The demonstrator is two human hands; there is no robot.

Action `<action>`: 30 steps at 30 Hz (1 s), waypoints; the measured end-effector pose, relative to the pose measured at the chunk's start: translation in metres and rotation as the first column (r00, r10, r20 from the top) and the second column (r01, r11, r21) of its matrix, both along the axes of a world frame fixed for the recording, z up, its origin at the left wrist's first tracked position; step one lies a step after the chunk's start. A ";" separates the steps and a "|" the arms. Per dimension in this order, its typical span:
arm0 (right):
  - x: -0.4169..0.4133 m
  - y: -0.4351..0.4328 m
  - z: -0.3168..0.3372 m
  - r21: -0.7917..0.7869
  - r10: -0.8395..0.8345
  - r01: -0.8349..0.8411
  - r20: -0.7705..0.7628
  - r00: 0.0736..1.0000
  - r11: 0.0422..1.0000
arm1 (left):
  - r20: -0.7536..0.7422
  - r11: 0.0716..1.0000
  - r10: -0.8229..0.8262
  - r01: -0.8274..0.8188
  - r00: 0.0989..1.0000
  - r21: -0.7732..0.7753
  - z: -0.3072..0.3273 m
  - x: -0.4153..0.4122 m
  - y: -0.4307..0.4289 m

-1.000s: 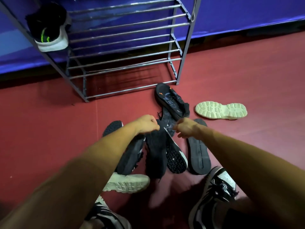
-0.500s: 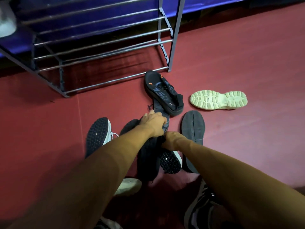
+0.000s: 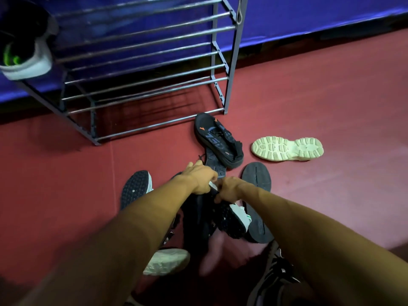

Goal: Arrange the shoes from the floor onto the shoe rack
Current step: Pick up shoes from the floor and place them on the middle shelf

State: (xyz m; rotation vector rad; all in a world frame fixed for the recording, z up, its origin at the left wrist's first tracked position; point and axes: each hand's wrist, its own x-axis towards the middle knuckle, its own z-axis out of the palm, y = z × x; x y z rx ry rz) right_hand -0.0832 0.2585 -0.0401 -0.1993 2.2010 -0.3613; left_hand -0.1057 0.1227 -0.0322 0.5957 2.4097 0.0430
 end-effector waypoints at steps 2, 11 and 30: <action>-0.002 -0.002 0.019 -0.014 0.002 -0.002 -0.009 1.000 1.000 | -0.029 0.999 0.011 -0.010 1.000 0.042 0.014 0.005 -0.008; -0.016 -0.025 0.108 -0.166 -0.158 0.128 -0.178 0.971 0.978 | -0.105 0.970 0.207 -0.189 0.973 0.154 0.097 -0.001 -0.049; -0.065 -0.104 0.228 -0.035 0.089 -0.160 -0.704 0.705 0.986 | -0.242 0.654 0.754 -0.666 0.610 0.359 0.247 -0.007 -0.191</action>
